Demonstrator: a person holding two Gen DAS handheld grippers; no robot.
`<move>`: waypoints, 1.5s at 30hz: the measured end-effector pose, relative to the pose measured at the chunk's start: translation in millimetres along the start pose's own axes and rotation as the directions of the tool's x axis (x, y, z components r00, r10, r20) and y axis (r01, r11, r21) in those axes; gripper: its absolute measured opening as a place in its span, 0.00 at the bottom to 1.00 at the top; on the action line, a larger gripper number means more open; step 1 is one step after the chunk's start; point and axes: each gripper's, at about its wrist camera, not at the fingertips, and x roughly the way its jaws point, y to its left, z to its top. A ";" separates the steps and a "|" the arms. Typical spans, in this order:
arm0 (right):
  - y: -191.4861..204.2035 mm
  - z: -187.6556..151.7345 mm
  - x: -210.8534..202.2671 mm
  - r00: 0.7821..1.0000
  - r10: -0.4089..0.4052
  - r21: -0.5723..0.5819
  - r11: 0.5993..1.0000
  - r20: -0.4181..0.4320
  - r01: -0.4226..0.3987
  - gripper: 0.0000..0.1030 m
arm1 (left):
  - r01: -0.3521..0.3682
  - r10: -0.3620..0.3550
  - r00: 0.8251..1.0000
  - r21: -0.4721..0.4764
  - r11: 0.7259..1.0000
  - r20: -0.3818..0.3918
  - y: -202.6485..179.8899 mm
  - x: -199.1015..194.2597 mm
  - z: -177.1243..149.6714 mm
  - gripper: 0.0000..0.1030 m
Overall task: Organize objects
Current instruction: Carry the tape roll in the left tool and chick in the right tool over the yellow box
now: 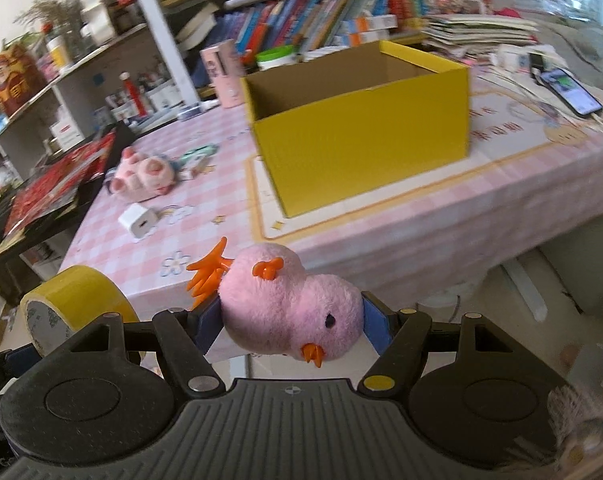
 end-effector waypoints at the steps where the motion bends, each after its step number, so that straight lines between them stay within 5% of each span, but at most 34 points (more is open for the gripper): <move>1: -2.7 -0.5 -0.6 1.000 -0.007 0.007 1.000 -0.001 0.007 0.67 | 0.007 -0.007 1.000 0.006 1.000 -0.001 -2.1 0.7 0.1 0.88; 20: -43.5 6.7 -9.5 0.994 -0.111 0.059 0.992 0.000 0.111 0.67 | 0.102 -0.103 0.995 0.069 0.992 0.010 -39.4 17.1 16.5 0.88; 45: -54.3 55.9 6.2 0.994 -0.090 0.022 0.996 0.065 0.089 0.67 | 0.078 -0.087 0.988 0.070 0.994 0.127 -55.1 27.2 65.7 0.88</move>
